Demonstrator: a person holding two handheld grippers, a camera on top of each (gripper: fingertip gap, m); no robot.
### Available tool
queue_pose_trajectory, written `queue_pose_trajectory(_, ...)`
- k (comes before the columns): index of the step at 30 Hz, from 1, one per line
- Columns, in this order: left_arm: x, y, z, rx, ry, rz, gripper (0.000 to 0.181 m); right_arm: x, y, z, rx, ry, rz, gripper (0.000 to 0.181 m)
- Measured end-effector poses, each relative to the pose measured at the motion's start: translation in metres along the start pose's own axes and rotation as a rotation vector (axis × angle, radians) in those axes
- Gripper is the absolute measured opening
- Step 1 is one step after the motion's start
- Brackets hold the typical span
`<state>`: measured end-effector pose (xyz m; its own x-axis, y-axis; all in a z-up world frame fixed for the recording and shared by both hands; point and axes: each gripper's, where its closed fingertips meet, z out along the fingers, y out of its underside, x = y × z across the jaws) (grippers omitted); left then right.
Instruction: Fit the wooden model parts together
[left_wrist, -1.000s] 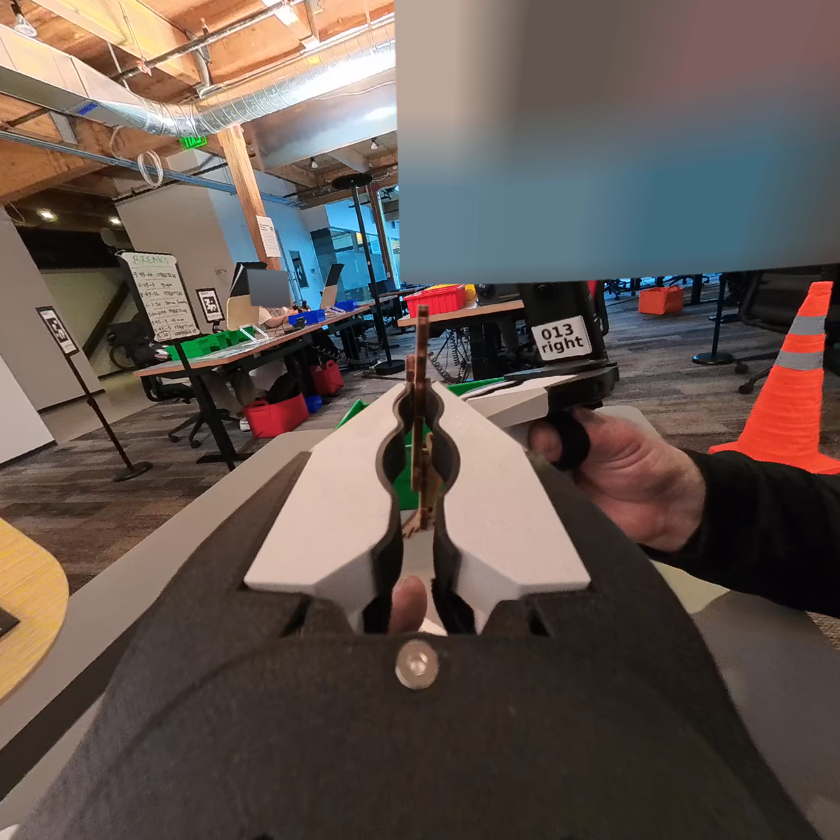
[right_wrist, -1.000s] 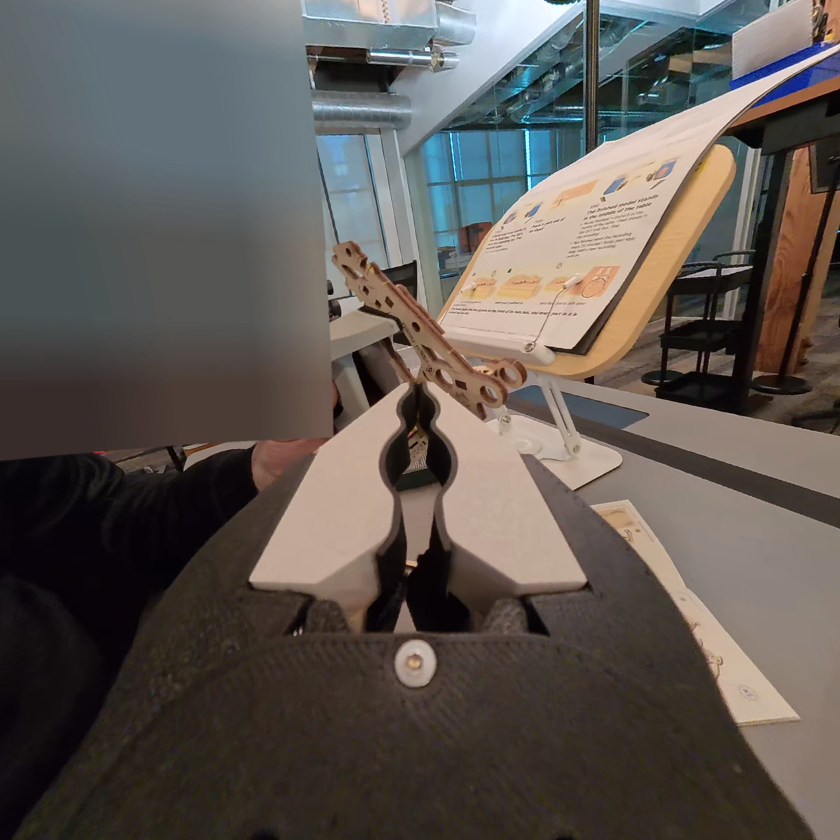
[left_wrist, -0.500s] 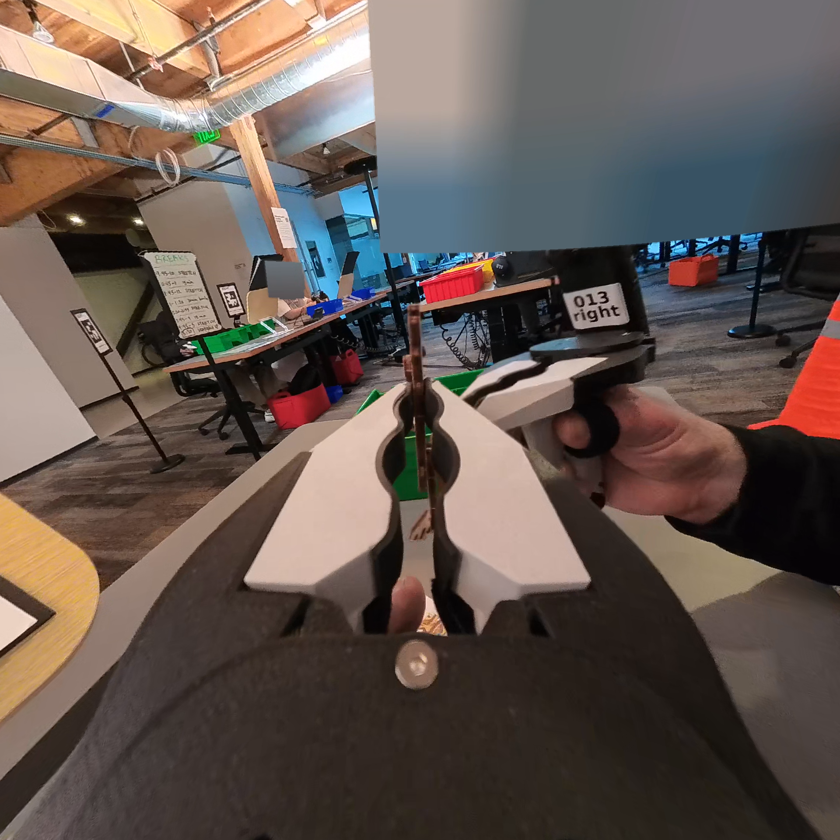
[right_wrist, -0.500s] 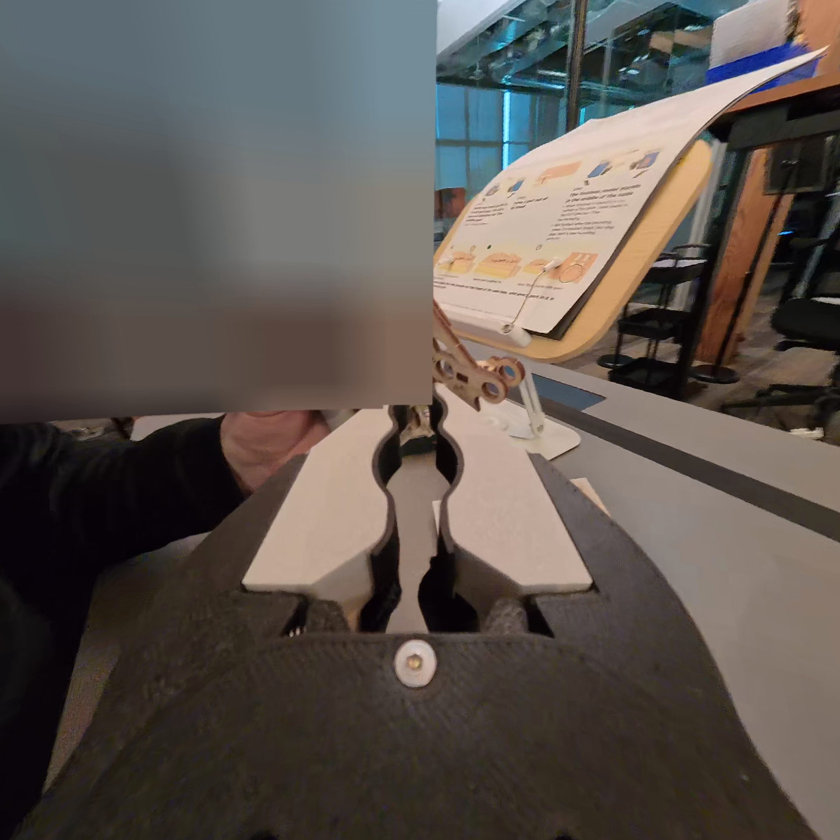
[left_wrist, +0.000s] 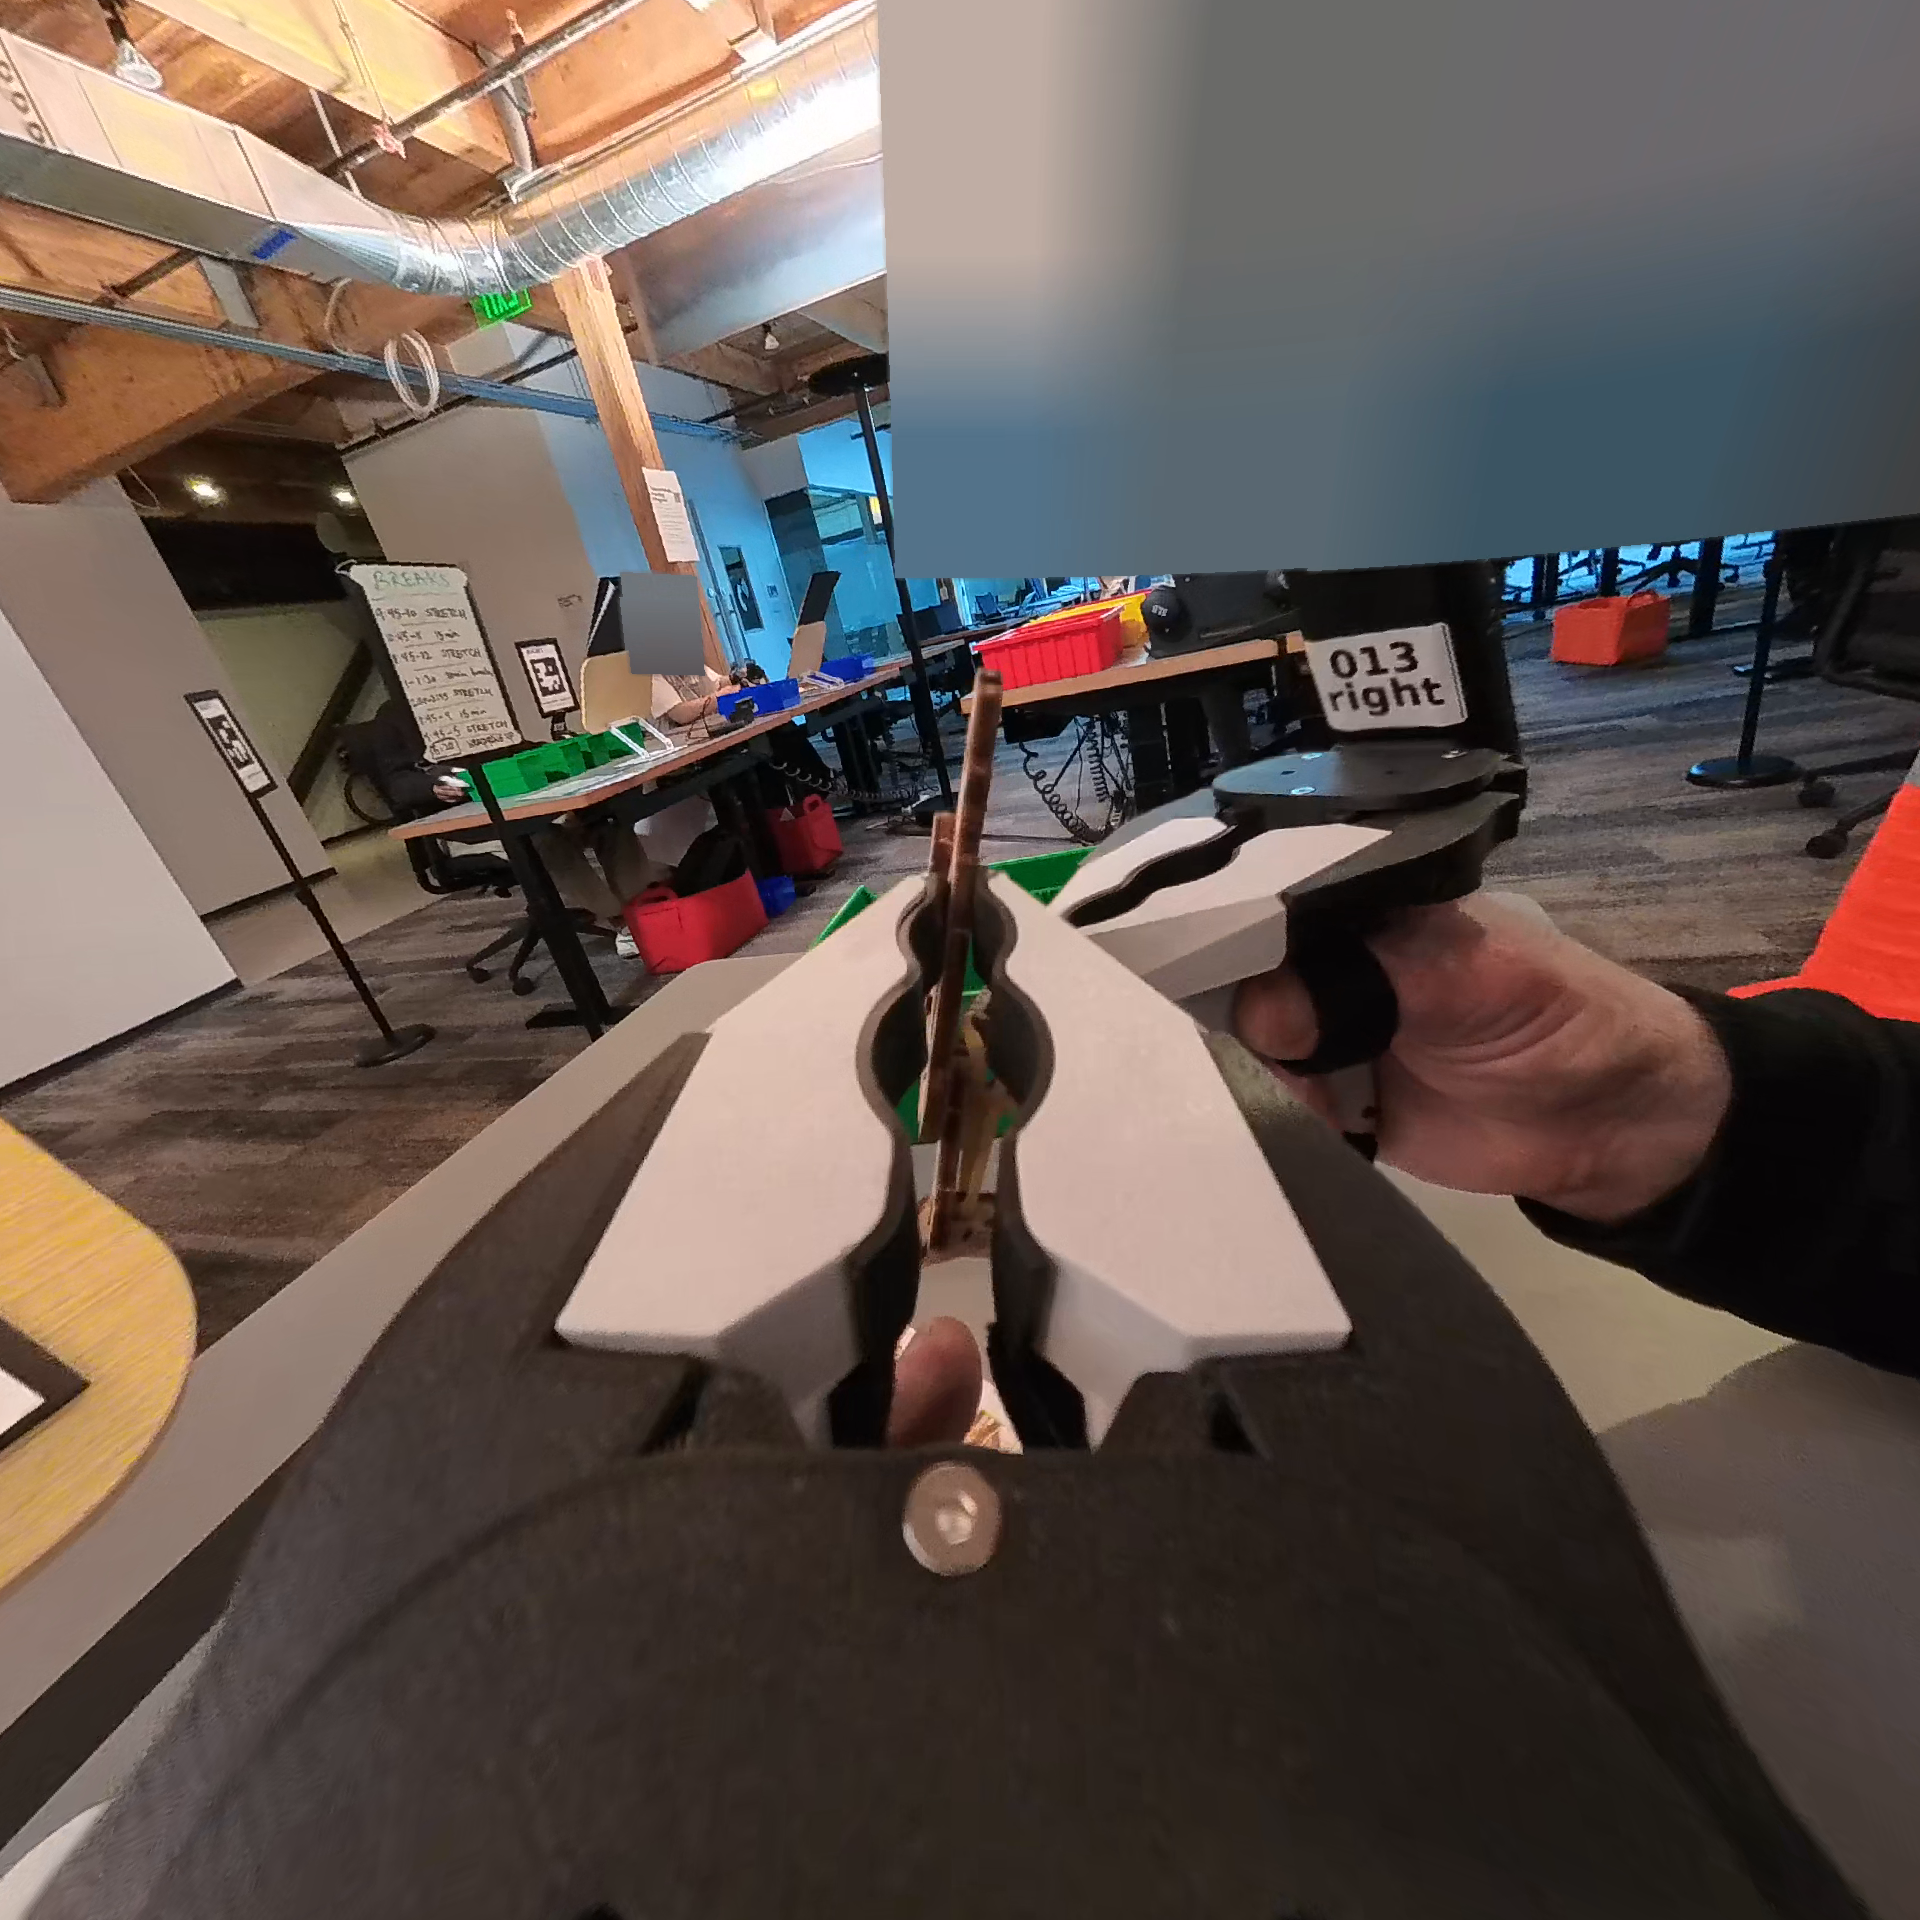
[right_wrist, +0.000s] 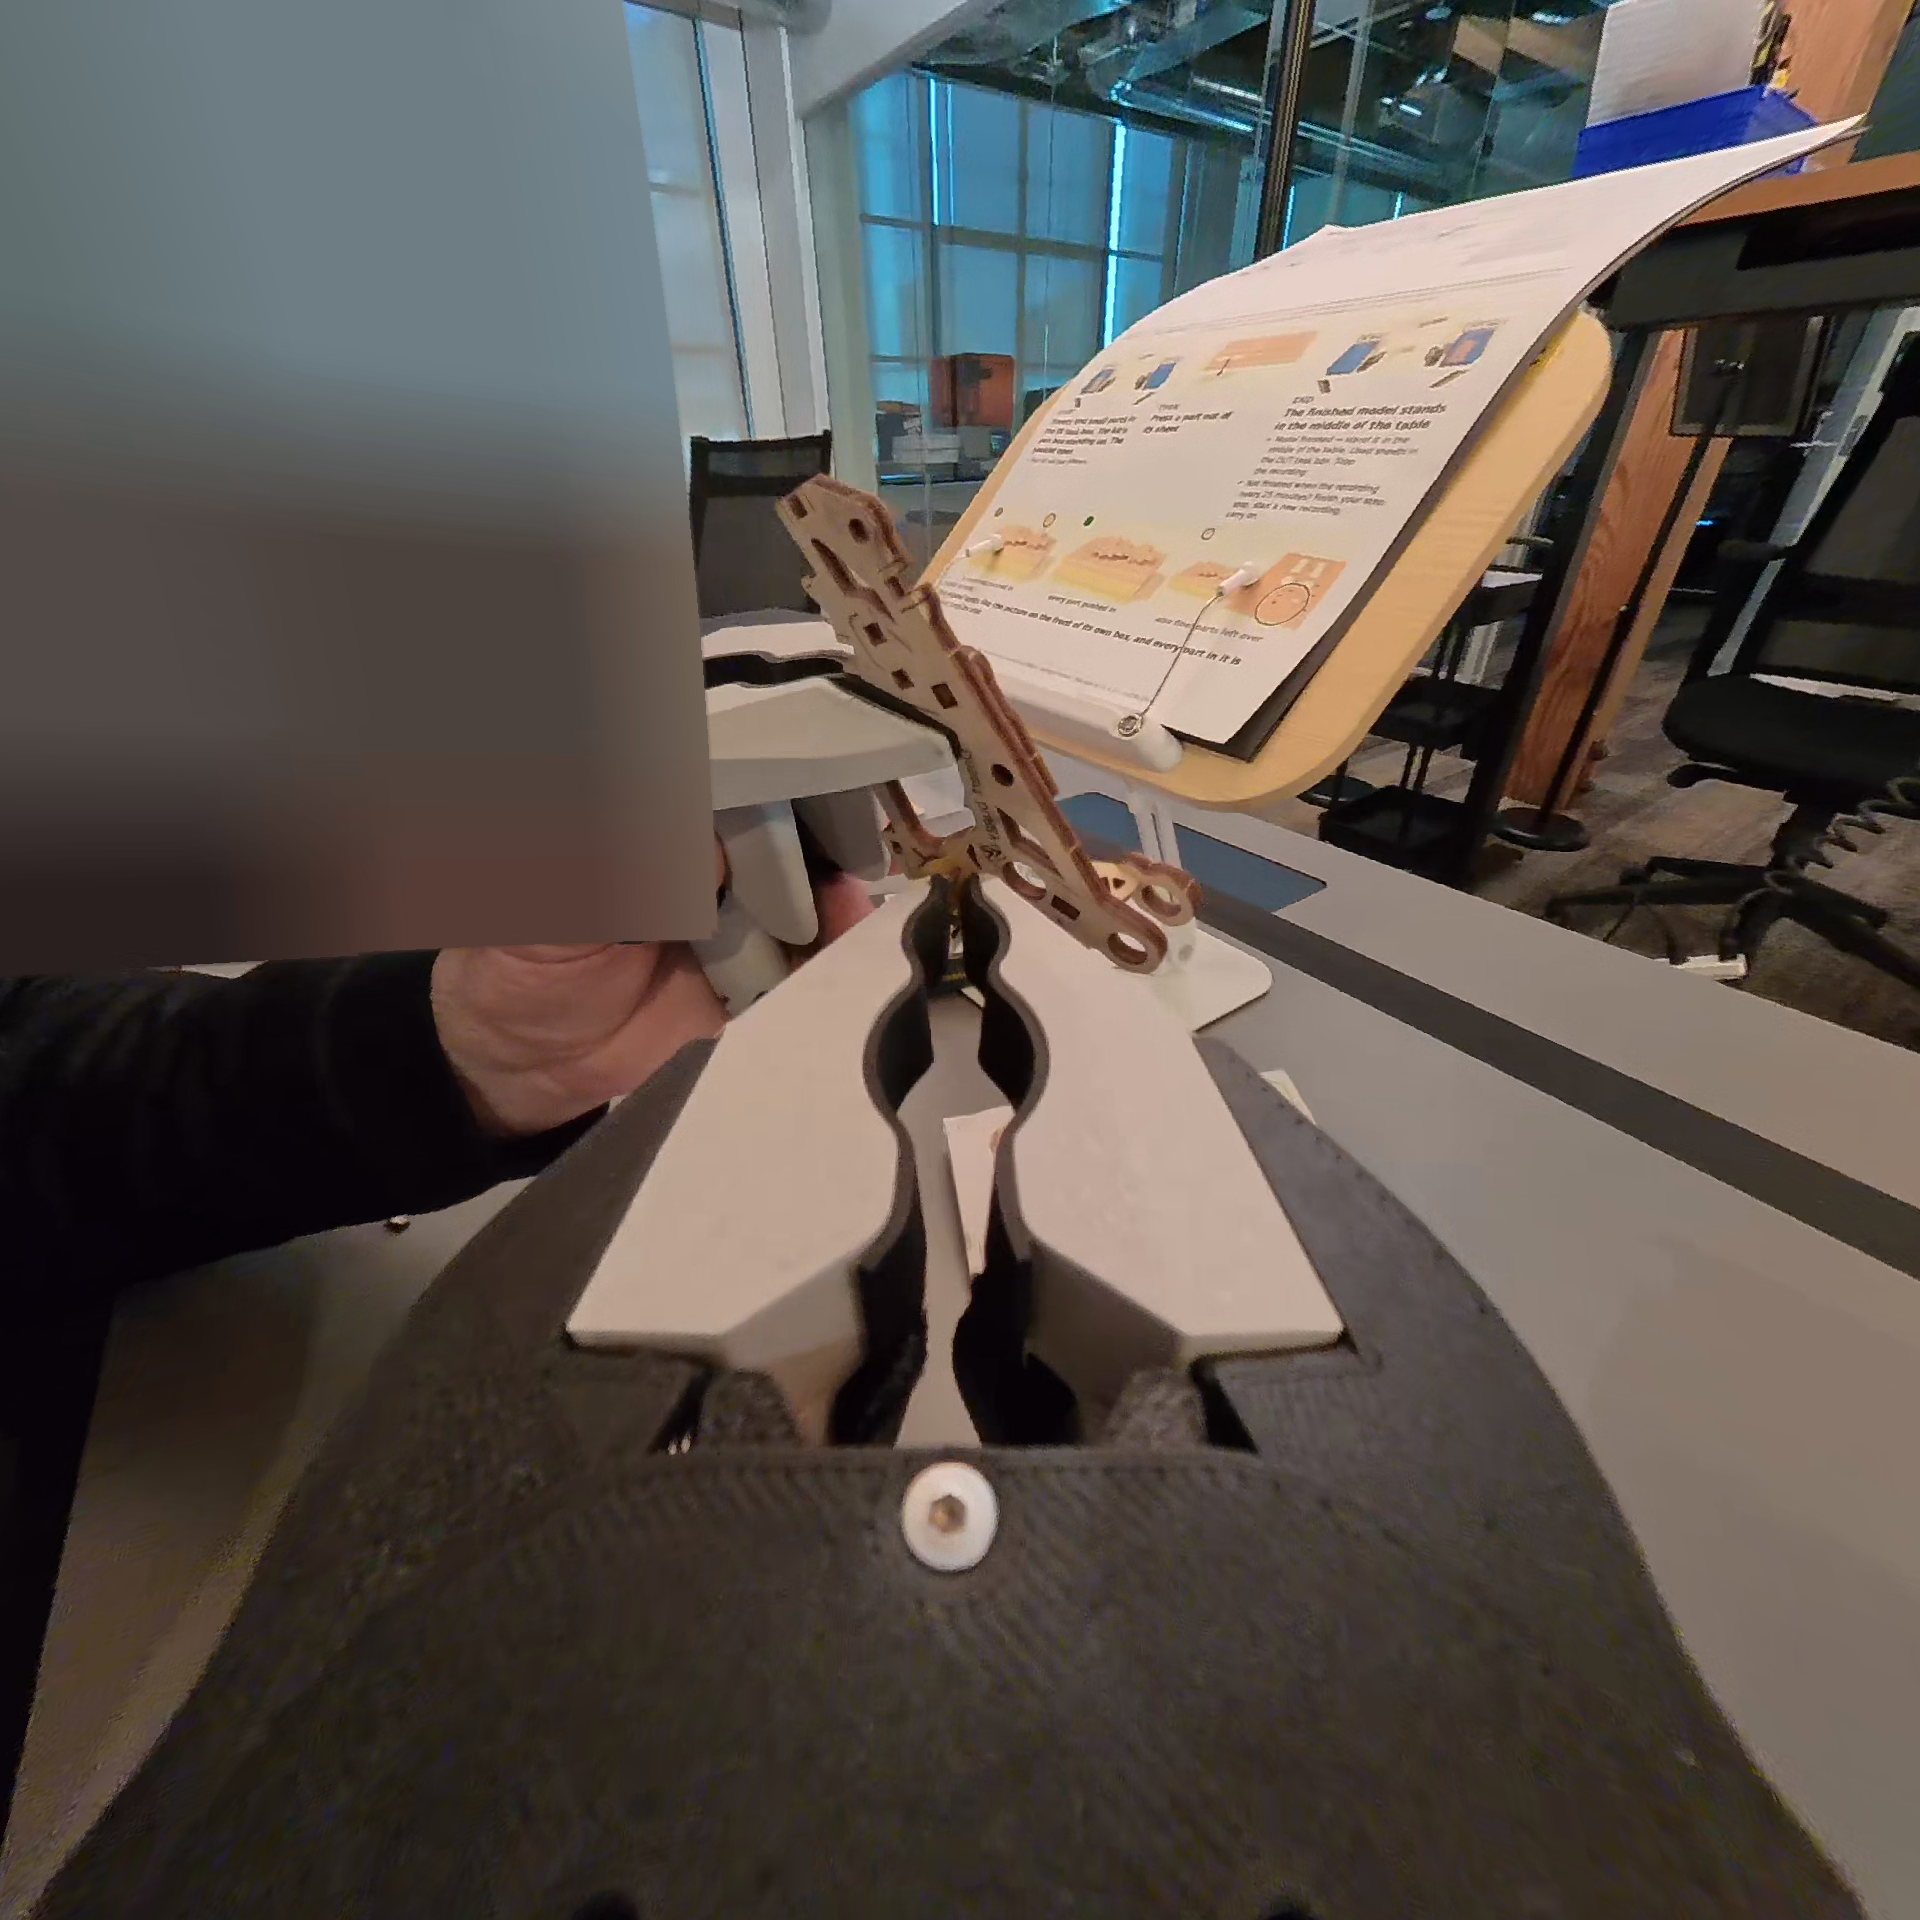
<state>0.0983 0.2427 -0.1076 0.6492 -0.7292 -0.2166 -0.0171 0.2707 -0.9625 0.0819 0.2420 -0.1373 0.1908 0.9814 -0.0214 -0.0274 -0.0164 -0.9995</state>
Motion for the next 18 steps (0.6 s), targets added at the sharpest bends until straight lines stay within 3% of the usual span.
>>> queue_pose_trajectory(18, -0.0033, -0.0027, -0.0016, 0.020, -0.028, 0.025, 0.000, 0.0095, -0.0077, -0.0016, 0.088, 0.024, 0.068, 0.000)
